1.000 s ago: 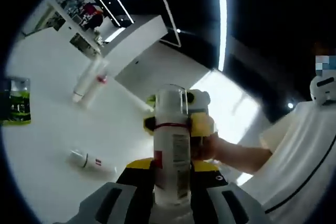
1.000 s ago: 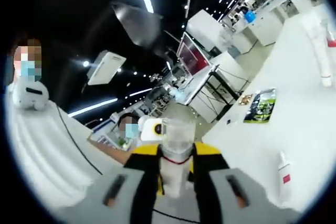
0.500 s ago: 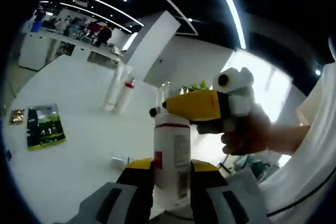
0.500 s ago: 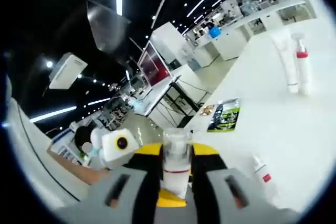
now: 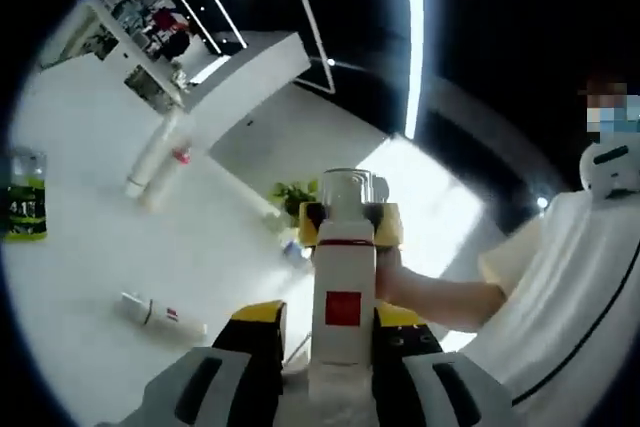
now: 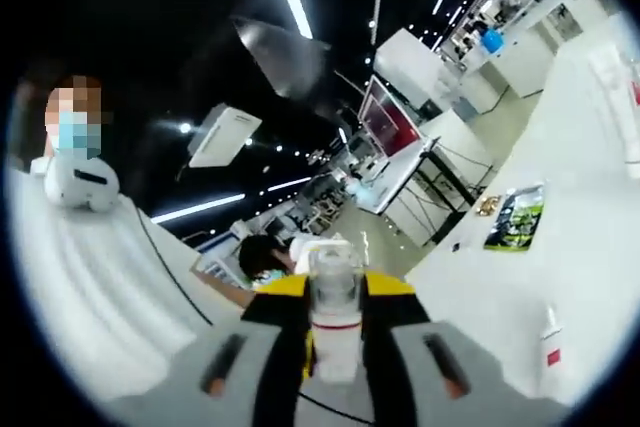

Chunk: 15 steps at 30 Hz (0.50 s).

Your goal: Arrange the skincare products in the storage area until every visible bottle or jar stands upright without overlapping.

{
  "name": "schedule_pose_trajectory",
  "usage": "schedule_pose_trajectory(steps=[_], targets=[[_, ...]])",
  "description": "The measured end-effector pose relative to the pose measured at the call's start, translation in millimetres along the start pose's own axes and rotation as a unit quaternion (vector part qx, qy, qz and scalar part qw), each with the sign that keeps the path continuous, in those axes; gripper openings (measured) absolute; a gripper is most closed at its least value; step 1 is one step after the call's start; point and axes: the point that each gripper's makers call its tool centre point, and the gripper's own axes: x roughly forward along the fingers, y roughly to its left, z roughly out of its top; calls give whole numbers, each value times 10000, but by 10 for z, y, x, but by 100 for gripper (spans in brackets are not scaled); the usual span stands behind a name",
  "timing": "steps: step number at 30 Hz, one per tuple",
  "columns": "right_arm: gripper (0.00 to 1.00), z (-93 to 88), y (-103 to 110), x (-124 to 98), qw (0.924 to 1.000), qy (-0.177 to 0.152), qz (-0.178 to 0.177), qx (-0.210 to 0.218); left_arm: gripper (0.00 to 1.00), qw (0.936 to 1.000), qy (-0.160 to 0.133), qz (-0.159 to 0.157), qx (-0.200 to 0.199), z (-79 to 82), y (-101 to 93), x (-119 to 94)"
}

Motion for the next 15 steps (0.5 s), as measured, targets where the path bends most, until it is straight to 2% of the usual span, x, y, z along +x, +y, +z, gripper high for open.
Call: schedule_pose_trajectory(steps=[2, 5, 7, 9, 11, 13, 15], targets=[[19, -17, 18, 22, 9999, 40, 64, -69, 23, 9996, 85, -280, -17, -36, -101, 7], [19, -34, 1, 60, 10000, 30, 66, -67, 23, 9998, 129, -128, 35, -60, -35, 12], [20, -45, -64, 64, 9998, -32, -120, -150, 23, 9992, 133, 202, 330, -56, 58, 10], [21, -35, -128, 80, 9993, -126, -310, -167, 23, 9990, 126, 299, 298, -52, 100, -4], [22, -31, -239, 86, 9976, -145, -672, -118, 23, 9965, 107, 673, 492, -33, 233, -26], [25, -78, -400, 97, 9917, -11, -1274, -140, 22, 9897, 200, 1197, 761, -36, 406, -79], [27, -67, -481, 118, 9871, -109, -1594, -48, 22, 9843, 238, 1546, 815, -40, 521, -113]])
